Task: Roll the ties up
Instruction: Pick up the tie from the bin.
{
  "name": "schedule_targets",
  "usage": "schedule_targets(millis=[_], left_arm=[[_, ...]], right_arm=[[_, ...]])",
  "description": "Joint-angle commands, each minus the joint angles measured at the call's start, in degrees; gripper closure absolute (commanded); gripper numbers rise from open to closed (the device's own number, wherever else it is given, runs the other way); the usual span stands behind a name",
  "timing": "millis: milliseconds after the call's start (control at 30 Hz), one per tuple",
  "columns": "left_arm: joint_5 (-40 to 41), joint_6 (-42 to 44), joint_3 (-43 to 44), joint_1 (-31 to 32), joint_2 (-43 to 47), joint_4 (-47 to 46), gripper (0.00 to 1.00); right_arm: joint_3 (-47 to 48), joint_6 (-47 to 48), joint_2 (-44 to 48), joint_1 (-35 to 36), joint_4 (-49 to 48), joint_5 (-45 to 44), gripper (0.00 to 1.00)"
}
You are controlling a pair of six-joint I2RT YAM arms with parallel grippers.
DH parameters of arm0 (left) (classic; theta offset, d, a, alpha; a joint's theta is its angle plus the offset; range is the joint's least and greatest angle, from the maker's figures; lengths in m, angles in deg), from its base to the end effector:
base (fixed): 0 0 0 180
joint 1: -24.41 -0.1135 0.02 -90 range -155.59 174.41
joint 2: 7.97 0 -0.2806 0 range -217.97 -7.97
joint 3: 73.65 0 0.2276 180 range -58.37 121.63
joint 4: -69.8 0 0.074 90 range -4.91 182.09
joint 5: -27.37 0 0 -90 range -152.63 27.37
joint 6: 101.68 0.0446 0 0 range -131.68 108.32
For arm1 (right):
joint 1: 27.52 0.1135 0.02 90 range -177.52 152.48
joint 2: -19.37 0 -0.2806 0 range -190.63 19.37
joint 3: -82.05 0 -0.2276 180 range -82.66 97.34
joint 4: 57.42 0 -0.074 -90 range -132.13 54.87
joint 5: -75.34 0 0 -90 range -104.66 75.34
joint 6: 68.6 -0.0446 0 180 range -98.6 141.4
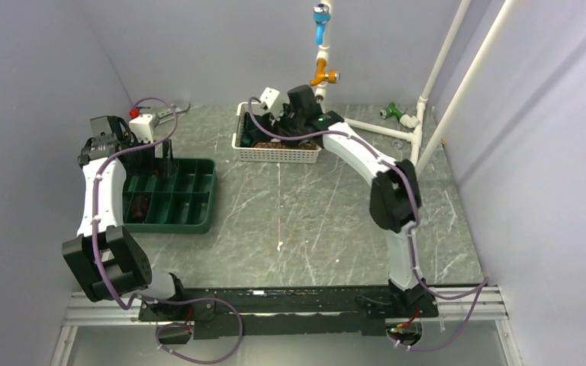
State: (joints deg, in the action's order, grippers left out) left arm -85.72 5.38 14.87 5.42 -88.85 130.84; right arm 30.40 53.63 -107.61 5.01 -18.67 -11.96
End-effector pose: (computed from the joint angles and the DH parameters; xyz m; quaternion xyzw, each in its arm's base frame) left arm 0.2607 0.0712 0.3285 0.0472 0.9311 -0.0855 0.3513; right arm 0.4293 0.2763 0.2711 -0.4887 0.7512 0.0223 0.4430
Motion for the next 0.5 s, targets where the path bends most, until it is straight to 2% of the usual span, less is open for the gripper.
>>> schedule_targets(millis=[0,200,467], left_arm=[[-3.31,0.12,2.15,-0.07,-0.06,-0.53,0.01],[-4.88,-0.09,2.91,-0.10,0.65,-1.32,0.01],[-6.61,1.08,3.80,-0.08,3.23,-2.83,0.01]], right_arm=[[-4.08,-3.98,14.43,1.88,-5.72,5.46,1.00],[-3.31,-6.15,20.07,0.85,-2.27,9.15,1.00],[2.16,-9.29,27.69,-0.89,7.33,15.72,1.00]])
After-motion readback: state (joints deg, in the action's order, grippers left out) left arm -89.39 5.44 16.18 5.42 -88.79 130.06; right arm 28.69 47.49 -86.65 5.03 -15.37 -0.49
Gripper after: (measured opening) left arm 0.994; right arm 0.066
